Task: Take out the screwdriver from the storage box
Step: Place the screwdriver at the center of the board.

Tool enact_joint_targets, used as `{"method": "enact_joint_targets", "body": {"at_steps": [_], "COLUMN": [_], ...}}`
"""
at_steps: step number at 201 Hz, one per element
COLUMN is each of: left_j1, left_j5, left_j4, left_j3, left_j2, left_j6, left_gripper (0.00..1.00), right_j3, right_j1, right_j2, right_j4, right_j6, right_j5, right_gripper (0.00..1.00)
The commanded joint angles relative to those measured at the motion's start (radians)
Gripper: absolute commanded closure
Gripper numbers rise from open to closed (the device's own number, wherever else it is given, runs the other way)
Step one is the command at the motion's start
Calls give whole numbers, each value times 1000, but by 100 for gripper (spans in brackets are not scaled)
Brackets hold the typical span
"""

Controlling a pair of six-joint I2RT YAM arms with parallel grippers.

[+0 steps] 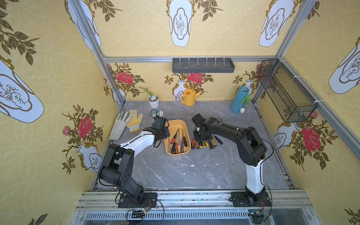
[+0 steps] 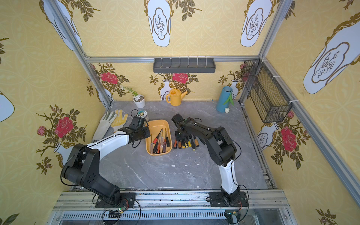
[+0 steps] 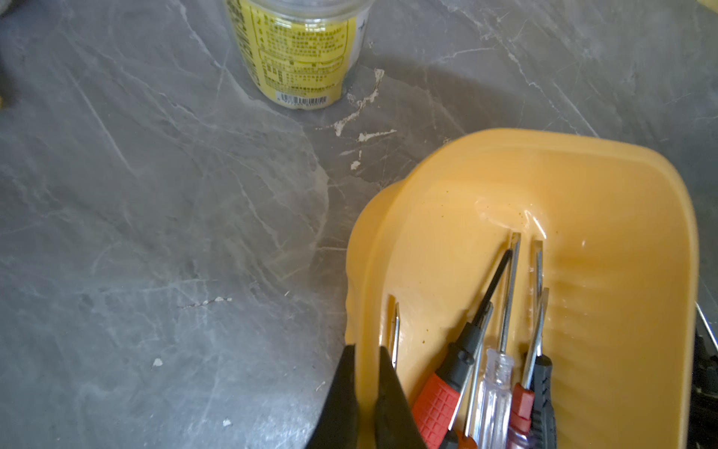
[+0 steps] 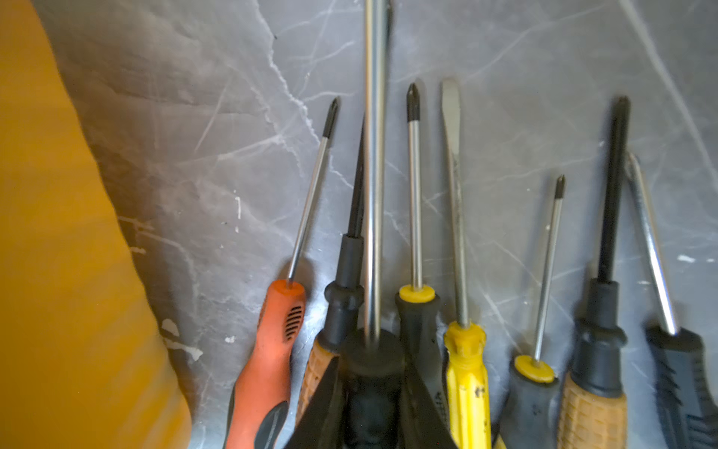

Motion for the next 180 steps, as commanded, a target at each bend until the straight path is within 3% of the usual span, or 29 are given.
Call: {"method": "enact_joint_targets", "body": {"at_steps": [1, 93, 128, 159, 180], "left_j1": [1, 1, 0, 0, 0], "left_j5": [4, 2, -8, -1, 0], "left_j4": [28, 30, 32, 36, 35], "left_j3": [0, 1, -5, -10, -7], "left_j2": [2, -5, -8, -17, -20], "left_j6": [0, -3, -6, -10, -10], "left_gripper": [100, 100, 100, 100, 100], "right_j3": [0, 1, -19, -10, 12], "right_j1": [5, 25, 49, 80, 109], "right_j2": [4, -44, -116, -165, -178], "right_j4": [-6, 0, 40, 64, 84], "right_j6": [10, 13, 0, -29, -42], "right_j5": [10, 37, 76, 82, 72], "right_gripper": [65, 55, 44, 43, 53]}}
